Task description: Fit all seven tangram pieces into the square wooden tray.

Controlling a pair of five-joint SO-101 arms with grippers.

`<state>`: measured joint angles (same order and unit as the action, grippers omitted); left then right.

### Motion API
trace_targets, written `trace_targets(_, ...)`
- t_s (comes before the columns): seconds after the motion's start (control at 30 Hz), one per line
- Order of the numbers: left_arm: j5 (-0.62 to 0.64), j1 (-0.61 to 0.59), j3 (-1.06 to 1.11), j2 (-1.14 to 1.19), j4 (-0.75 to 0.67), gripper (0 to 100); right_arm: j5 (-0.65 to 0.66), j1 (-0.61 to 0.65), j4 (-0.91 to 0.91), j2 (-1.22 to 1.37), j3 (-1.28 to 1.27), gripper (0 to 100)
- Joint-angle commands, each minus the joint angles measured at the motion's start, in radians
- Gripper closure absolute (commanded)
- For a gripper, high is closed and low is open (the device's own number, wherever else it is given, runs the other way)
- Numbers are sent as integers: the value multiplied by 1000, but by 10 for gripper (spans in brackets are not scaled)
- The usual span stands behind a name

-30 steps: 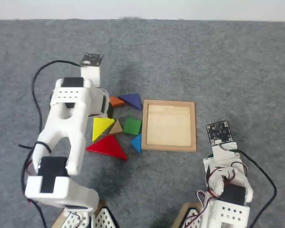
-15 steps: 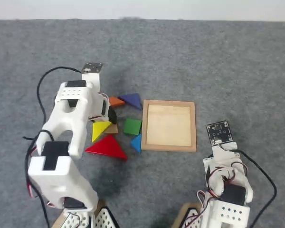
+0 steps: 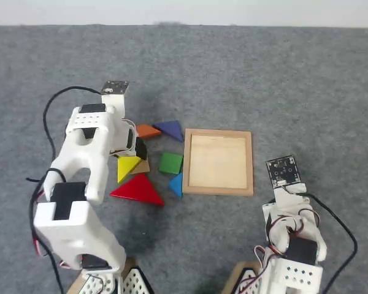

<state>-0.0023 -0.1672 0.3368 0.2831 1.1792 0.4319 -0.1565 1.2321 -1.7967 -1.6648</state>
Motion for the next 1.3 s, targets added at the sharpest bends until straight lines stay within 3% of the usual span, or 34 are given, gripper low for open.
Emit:
trace_targets(0.0, 29, -26, 7, 15, 0, 757, 15, -13, -7, -15, -18, 991)
trace_targets(0.4, 23, -40, -31, 61, 41, 700, 15, -15, -7, -15, -18, 991)
trace_targets(0.73, 35, -37, -268, 250, 157, 702, 15, -15, -5, -15, -18, 991)
trace_targets(0.9, 58, -18, -280, 249, 152, 703, 15, -15, -5, -15, -18, 991)
trace_targets(1.27, 23, -2, -231, 198, 152, 781, 15, -10, -5, -15, -18, 990)
